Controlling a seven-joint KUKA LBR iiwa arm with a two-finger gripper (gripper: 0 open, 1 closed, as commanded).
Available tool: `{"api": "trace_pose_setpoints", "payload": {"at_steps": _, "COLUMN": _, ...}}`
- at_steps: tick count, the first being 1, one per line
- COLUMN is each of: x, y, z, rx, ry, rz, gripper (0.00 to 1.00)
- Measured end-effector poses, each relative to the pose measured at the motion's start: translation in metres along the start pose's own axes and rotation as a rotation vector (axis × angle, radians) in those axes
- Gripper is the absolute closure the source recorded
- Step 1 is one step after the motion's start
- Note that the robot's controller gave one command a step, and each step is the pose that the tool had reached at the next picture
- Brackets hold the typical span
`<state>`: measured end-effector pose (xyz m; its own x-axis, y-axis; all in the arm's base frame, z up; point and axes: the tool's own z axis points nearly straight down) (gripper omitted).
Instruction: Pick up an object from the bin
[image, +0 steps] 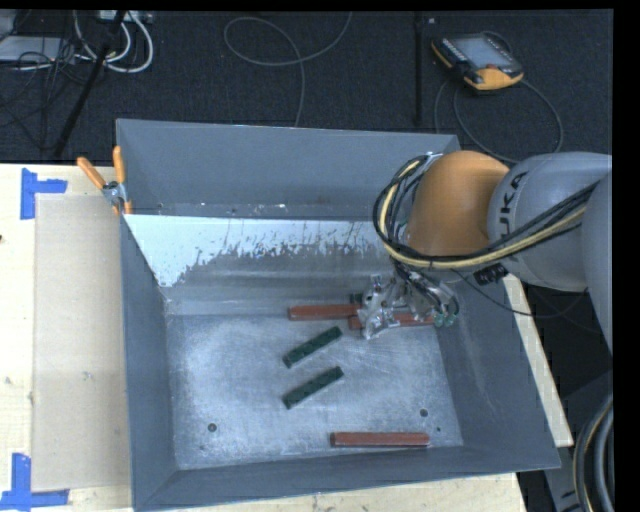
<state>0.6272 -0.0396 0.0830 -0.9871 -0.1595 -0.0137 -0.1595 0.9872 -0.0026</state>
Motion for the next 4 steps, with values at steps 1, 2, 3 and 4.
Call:
{"api": "trace_pose_setpoints", "payload": {"at_steps": 1, "x": 0.0041, "y": -0.0001, "z": 0.0015, "rx": -0.002, "ry": 0.020, "rz": 0.000, "gripper": 0.00}}
{"api": "trace_pose_setpoints", "payload": {"at_steps": 2, "x": 0.0002, "y": -0.0003, "z": 0.0002, "rx": 0.000, "ry": 0.000, "rz": 0.000, "gripper": 1.00}}
{"api": "trace_pose_setpoints", "payload": {"at_steps": 3, "x": 0.0048, "y": -0.0002, "z": 0.0019, "rx": -0.002, "ry": 0.024, "rz": 0.000, "gripper": 0.00}}
{"api": "trace_pose_setpoints", "payload": {"at_steps": 4, "x": -0.0027, "y": -0.0002, "z": -0.0015, "rx": 0.001, "ry": -0.013, "rz": 0.001, "gripper": 1.00}}
